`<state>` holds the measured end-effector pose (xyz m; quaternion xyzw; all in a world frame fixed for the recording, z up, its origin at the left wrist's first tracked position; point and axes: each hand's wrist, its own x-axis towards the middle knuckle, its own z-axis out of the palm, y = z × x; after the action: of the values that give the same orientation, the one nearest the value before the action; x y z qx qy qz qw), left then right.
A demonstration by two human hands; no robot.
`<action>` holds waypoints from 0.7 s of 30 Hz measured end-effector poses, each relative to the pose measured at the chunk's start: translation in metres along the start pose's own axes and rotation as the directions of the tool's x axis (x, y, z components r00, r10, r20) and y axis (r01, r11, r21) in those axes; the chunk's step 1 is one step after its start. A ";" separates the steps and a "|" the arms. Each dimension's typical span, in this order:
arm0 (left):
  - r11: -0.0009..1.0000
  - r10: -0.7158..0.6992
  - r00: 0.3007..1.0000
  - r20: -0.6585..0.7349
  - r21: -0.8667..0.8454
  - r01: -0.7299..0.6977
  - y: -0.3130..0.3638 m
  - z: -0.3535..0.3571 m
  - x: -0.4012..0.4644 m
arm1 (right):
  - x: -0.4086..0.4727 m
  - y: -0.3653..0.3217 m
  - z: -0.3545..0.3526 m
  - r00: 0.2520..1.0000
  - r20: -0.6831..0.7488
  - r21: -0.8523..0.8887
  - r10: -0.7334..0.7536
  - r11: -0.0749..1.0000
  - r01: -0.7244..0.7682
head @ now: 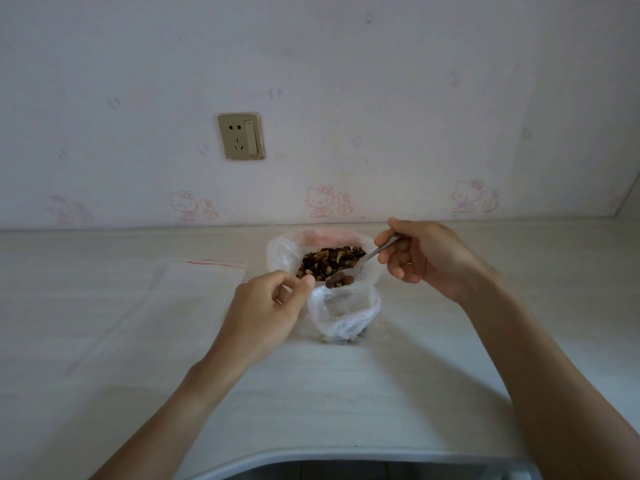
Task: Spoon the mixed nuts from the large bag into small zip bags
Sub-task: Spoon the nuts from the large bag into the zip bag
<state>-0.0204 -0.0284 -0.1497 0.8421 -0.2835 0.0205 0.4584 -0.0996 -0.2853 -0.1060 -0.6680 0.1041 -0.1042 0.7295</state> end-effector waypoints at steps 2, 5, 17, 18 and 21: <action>0.999 -0.044 0.998 0.047 -0.006 0.045 0.002 0.004 -0.003 | -0.002 -0.001 0.000 0.999 0.029 -0.068 -0.030 0.997 0.032; 0.999 -0.029 0.998 0.061 -0.018 0.030 0.004 0.006 -0.006 | -0.007 -0.002 0.003 0.994 0.075 -0.182 -0.076 0.979 0.088; 0.985 0.047 0.999 0.005 -0.165 -0.045 0.013 0.001 -0.015 | -0.023 -0.012 0.015 0.877 0.294 -0.314 -0.381 0.828 0.465; 0.986 0.036 0.999 0.004 -0.162 -0.034 0.012 0.001 -0.015 | -0.023 -0.013 0.015 0.874 0.282 -0.300 -0.395 0.829 0.471; 0.987 -0.013 1.000 0.000 -0.158 0.013 0.006 0.001 -0.014 | -0.021 -0.012 0.014 0.882 0.224 -0.237 -0.415 0.855 0.462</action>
<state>-0.0354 -0.0250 -0.1493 0.8048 -0.2785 -0.0047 0.5240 -0.1155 -0.2671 -0.0930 -0.7776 -0.0980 -0.1967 0.5892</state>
